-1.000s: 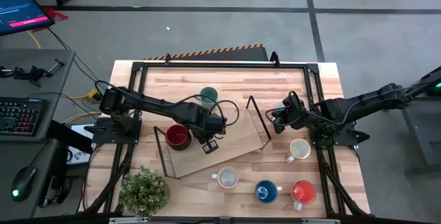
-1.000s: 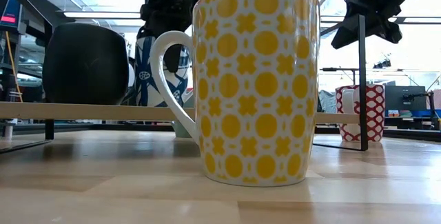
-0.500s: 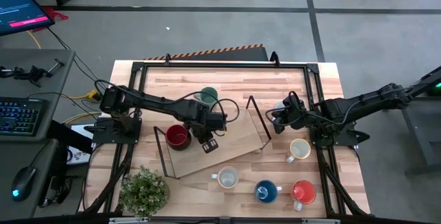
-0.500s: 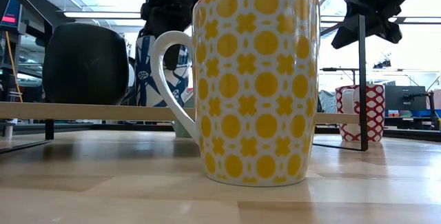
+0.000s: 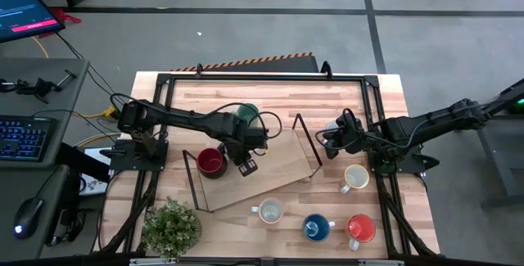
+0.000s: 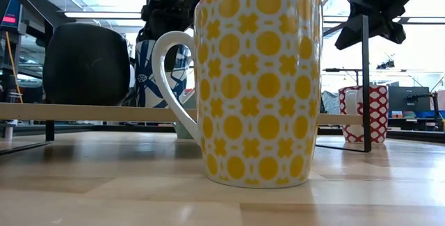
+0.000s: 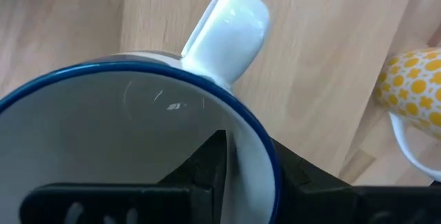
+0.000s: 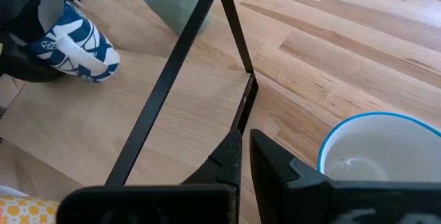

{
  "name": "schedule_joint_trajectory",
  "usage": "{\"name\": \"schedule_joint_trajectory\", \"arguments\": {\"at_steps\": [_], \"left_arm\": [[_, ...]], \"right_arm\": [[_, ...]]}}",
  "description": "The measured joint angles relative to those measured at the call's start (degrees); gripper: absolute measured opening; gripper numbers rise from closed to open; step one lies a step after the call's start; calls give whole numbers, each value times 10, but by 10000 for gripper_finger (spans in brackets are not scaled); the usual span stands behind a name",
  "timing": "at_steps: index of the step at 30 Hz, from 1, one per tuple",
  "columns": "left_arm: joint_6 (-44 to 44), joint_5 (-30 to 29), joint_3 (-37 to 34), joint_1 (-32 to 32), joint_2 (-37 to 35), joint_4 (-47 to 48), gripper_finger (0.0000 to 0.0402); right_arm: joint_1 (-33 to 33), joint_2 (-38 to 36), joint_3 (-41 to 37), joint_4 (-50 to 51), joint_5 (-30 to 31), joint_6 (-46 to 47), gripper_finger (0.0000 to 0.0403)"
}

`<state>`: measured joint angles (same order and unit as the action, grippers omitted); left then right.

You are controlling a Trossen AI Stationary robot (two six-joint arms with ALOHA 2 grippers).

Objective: Place coffee mugs
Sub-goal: Put the blue pattern mug on the shelf

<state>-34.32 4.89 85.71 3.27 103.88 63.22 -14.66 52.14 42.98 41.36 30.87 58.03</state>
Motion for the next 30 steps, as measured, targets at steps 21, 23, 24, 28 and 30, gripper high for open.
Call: {"name": "schedule_joint_trajectory", "arguments": {"at_steps": [21, 23, 24, 28, 30], "left_arm": [[1, 1, 0, 0, 0, -1, 60], [1, 1, 0, 0, 0, -1, 60], [4, 2, 0, 0, 0, -1, 60], [5, 1, 0, 0, 0, -2, 65], [10, 1, 0, 0, 0, -2, 74]], "right_arm": [[0, 0, 0, 0, 5, 0, 11], [0, 0, 0, 0, 5, 0, 11], [0, 0, 0, 0, 5, 0, 11], [0, 0, 0, 0, 6, 0, 11], [0, 0, 0, 0, 6, 0, 11]]}}
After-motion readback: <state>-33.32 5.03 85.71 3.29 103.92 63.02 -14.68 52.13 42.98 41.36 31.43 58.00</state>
